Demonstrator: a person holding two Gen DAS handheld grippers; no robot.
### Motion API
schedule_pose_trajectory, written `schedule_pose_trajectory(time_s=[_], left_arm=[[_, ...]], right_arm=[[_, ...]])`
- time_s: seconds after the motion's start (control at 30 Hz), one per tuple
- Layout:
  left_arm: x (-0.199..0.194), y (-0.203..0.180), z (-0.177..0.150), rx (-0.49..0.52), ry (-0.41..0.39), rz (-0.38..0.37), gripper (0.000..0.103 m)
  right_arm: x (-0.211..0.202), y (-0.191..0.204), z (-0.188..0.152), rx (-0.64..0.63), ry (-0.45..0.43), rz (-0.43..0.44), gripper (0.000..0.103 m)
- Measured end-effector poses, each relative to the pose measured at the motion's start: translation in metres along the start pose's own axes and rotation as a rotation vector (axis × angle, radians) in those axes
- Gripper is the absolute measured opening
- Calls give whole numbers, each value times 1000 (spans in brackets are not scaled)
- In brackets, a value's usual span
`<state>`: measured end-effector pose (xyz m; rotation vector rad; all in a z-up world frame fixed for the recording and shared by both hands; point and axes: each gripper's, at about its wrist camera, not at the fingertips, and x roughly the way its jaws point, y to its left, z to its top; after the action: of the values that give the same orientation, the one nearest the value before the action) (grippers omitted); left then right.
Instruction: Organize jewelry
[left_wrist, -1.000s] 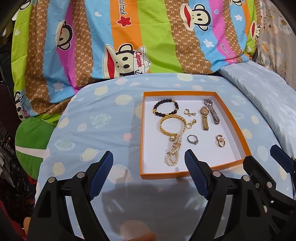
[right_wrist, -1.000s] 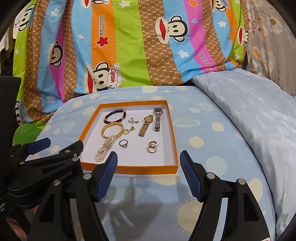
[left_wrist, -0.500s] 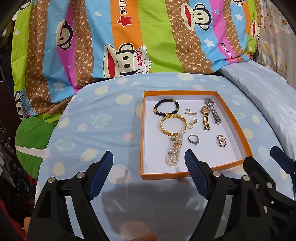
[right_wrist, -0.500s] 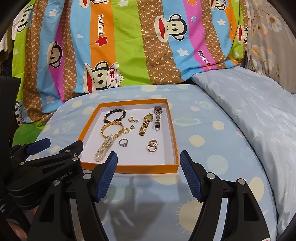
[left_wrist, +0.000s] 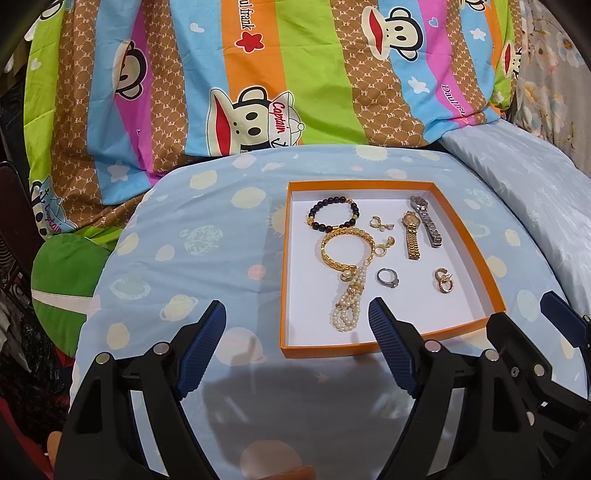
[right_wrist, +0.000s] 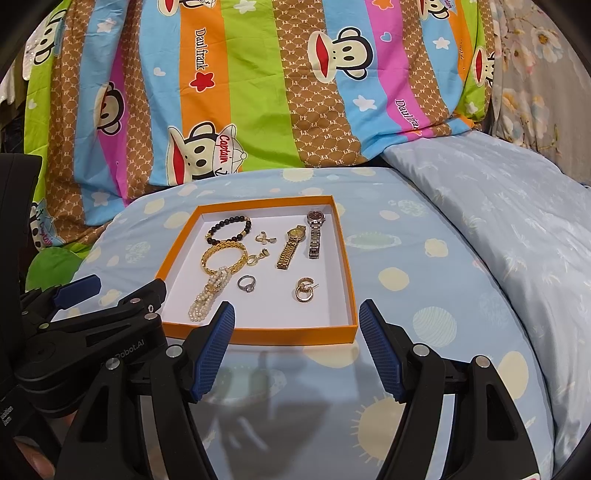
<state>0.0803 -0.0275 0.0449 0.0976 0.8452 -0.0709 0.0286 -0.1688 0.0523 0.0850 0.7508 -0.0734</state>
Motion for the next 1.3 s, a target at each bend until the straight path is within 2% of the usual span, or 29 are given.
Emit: schedule_pose_trajectory(time_s=[1.3], left_arm=[[8,6,-3,-20,14,13,77]], right_arm=[[4,3,-2,-2,5,-4,69]])
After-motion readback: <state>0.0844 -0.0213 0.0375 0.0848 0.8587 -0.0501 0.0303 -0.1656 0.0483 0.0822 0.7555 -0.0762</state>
